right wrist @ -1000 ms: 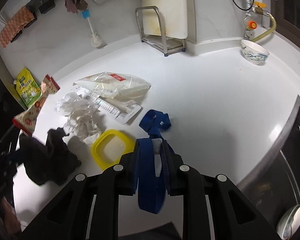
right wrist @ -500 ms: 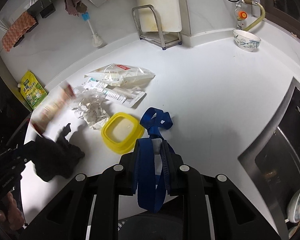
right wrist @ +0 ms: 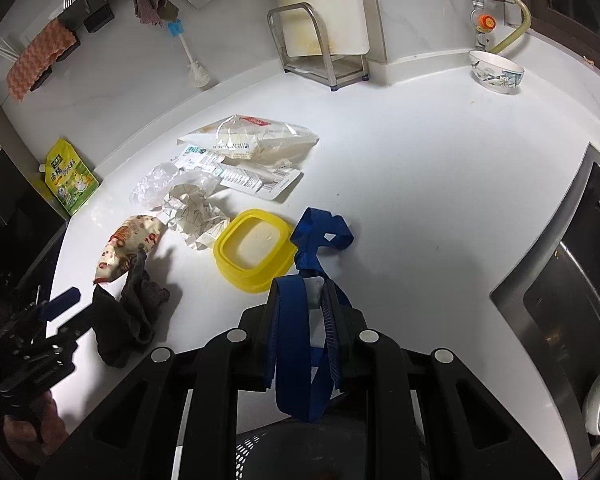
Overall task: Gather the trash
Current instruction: 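Lift the blue strap and grey cloth and carry both toward the bin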
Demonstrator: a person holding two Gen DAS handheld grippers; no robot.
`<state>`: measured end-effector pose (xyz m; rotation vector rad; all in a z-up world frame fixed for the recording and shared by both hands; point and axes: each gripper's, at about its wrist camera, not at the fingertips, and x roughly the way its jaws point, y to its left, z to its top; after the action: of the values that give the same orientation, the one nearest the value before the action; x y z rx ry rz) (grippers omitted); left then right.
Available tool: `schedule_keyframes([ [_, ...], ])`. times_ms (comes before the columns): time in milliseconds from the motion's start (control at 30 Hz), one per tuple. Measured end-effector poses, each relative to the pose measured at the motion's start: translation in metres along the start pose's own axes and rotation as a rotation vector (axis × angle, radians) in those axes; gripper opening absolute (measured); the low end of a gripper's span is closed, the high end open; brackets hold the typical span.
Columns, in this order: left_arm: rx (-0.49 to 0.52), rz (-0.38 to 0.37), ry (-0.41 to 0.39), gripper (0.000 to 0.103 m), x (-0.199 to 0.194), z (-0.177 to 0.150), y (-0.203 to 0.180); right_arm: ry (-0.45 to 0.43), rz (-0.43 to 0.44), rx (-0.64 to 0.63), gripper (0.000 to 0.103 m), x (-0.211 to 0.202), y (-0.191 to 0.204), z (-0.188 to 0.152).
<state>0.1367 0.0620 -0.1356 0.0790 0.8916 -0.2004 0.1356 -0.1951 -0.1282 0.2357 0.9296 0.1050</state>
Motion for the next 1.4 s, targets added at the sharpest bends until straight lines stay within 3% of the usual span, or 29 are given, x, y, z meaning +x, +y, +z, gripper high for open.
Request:
schedule_keyframes([
  [100,-0.008,-0.007,0.039,0.061,0.014,-0.007,0.002,0.009,0.001,0.001,0.02,0.003,0.001,-0.003],
  [233,0.005,-0.033,0.031,0.029,0.014,-0.009,-0.001,0.015,0.001,0.004,0.02,0.006,0.001,-0.005],
  [367,-0.001,-0.05,0.025,0.018,0.007,-0.006,-0.001,0.013,0.004,0.008,0.02,0.004,0.0,-0.005],
  [900,0.001,-0.045,-0.123,0.017,-0.052,0.044,-0.004,-0.013,0.024,0.002,0.02,-0.022,0.004,-0.009],
  [1000,-0.019,-0.059,-0.111,0.017,-0.057,0.053,-0.002,-0.016,0.026,0.006,0.02,-0.027,0.002,-0.009],
  [1133,0.069,0.003,0.015,0.016,-0.027,0.049,-0.016,-0.021,0.027,0.012,0.02,-0.031,0.001,-0.01],
  [1400,0.072,-0.007,-0.076,0.016,-0.068,0.046,-0.024,-0.035,0.032,0.012,0.02,-0.044,0.0,-0.014],
])
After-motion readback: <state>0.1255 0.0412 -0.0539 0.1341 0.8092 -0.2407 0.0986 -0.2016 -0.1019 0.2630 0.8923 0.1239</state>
